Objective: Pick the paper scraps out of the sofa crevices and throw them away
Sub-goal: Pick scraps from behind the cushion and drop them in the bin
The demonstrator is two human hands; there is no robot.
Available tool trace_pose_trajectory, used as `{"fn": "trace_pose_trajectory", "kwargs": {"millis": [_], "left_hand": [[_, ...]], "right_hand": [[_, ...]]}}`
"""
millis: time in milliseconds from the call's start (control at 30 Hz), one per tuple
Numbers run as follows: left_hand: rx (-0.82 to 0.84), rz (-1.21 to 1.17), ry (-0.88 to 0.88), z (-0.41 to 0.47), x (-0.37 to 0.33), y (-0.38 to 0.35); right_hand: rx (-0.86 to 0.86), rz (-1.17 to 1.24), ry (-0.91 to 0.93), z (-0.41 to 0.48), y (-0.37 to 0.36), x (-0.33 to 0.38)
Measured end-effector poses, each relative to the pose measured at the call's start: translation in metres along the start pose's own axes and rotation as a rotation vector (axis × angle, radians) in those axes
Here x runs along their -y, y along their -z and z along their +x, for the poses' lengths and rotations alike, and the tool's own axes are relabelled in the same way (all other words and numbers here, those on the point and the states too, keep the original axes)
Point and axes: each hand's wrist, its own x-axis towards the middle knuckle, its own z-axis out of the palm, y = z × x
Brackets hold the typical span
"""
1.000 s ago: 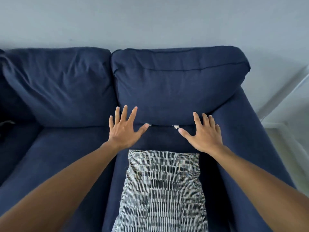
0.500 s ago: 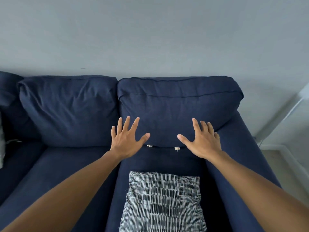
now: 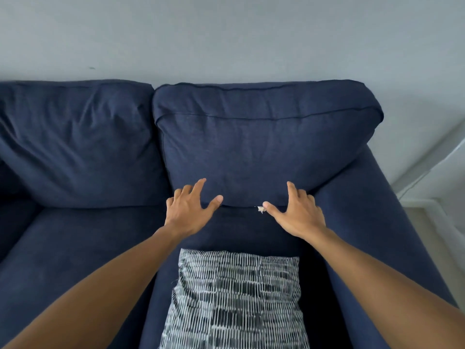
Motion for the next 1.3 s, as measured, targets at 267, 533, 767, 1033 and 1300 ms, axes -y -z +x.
{"fn": "trace_pose_trajectory", "kwargs": {"millis": [267, 533, 767, 1033, 1300], "left_hand": [[0.091, -0.146, 0.145, 0.057, 0.042, -0.121], [0.090, -0.231, 0.203, 0.105, 0.085, -0.208], [-0.047, -0.224, 0.247, 0.138, 0.090, -0.246], [-0.153, -0.276, 0.223, 0.140, 0.090, -0.250], [-0.181, -0.337, 0.190, 0.114, 0.087, -0.221]], "right_hand": [[0.016, 0.118, -0.076, 0.057, -0.110, -0.031], [-0.003, 0.236, -0.166, 0.117, -0.207, -0.049], [-0.187, 0.357, -0.188, 0.149, -0.245, -0.039], [-0.233, 0.554, -0.327, 0.165, -0.255, -0.041], [-0.201, 0.614, -0.248, 0.142, -0.232, -0.048]]}}
